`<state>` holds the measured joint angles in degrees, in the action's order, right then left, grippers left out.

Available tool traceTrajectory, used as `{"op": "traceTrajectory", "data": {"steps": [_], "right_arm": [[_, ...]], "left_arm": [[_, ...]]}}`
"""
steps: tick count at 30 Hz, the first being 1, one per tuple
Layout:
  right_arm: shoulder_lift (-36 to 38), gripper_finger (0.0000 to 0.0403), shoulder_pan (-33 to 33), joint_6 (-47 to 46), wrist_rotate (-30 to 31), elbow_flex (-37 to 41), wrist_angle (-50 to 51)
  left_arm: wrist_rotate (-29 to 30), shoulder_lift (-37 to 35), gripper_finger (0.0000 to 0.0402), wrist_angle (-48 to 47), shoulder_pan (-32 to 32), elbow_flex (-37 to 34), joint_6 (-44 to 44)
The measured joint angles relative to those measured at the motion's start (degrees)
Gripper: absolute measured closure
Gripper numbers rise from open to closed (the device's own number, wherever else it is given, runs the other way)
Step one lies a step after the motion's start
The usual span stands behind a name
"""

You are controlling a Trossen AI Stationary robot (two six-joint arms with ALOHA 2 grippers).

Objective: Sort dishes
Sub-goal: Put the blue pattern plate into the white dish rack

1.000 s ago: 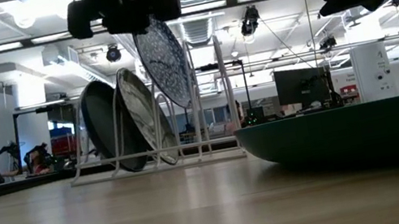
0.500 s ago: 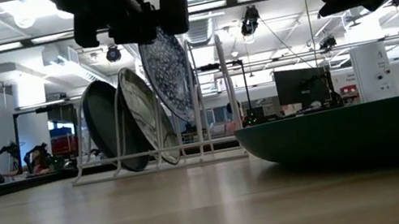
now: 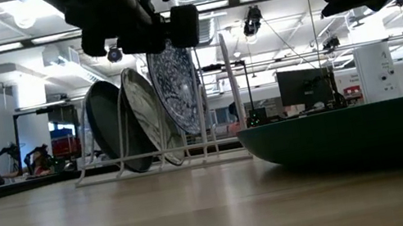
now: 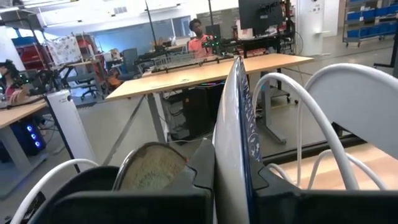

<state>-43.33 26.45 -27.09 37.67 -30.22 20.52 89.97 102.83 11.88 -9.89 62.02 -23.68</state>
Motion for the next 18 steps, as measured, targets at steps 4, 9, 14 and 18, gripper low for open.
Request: {"op": "traceTrajectory", "data": {"steps": [4,9,14,18], "right_arm": [[0.0,0.0202,0.0,0.0,0.0,0.0,0.0],[0.0,0.0202,0.0,0.0,0.0,0.0,0.0],[0.0,0.0202,0.0,0.0,0.0,0.0,0.0],[0.0,0.0202,0.0,0.0,0.0,0.0,0.0]], "left_arm": [[0.0,0.5,0.0398,0.0,0.0,0.0,0.0],[0.0,1.9,0.0395,0.1,0.0,0.0,-0.4],[-0.1,3.5,0.0390,0.2,0.1,0.0,-1.5],[-0.1,4.1,0.0390,0.3,0.2,0.0,-1.5]]}}
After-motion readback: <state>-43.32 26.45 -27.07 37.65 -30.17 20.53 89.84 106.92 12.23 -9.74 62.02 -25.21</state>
